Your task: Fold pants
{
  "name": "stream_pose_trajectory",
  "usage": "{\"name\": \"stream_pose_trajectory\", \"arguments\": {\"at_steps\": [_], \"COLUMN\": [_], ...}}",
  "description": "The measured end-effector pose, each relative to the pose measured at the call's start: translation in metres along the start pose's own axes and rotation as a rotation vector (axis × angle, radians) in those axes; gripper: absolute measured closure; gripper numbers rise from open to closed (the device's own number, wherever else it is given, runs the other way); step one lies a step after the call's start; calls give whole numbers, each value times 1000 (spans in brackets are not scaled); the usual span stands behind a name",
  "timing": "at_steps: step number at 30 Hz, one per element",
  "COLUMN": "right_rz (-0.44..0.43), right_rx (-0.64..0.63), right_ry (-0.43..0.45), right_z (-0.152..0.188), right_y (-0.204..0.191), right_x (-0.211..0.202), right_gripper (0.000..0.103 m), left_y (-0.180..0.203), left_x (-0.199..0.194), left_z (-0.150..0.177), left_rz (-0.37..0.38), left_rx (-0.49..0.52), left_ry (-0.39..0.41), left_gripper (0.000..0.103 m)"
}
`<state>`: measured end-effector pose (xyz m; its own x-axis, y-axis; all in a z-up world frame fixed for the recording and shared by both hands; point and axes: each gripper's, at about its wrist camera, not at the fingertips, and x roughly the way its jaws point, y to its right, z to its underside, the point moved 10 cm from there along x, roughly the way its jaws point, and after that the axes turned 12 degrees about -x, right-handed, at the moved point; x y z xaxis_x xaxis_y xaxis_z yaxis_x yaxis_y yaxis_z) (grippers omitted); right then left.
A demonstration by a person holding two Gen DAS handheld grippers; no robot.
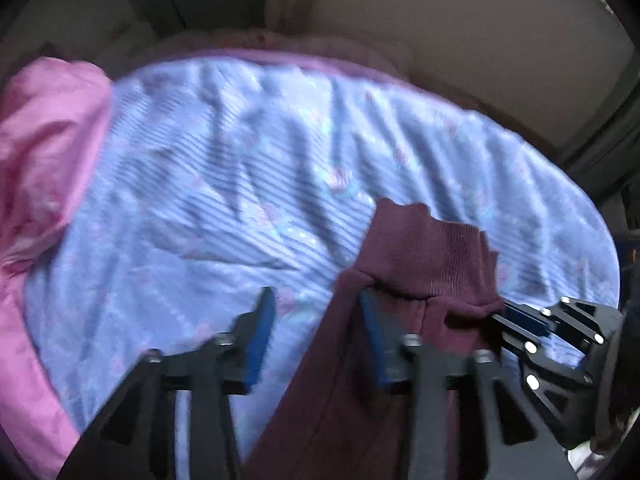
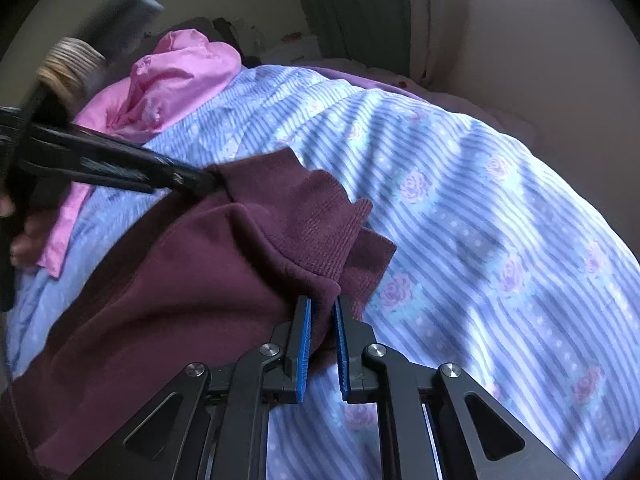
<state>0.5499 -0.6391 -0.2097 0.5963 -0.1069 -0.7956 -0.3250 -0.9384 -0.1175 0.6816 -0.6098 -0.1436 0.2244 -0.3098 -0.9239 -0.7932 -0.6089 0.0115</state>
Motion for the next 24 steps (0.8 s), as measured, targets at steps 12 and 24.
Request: {"name": "stream_pose_trajectory", "arguments": {"at_steps": [12,24], "right_rz": [63,-177], "right_rx": [86,106], "right_ry": [168,111], "right_z": [-12,-9], "right_y": [12,7], "right_x": [-58,-33], "right_gripper": [26,26], "left_y": [-67,-12], "left_x": [-142,-131], "left_z": [163,247], "left_rz": [-298,-424], "left_rx": [-318,-636], "left_ry": [255,368], "left_gripper": [48,48]}}
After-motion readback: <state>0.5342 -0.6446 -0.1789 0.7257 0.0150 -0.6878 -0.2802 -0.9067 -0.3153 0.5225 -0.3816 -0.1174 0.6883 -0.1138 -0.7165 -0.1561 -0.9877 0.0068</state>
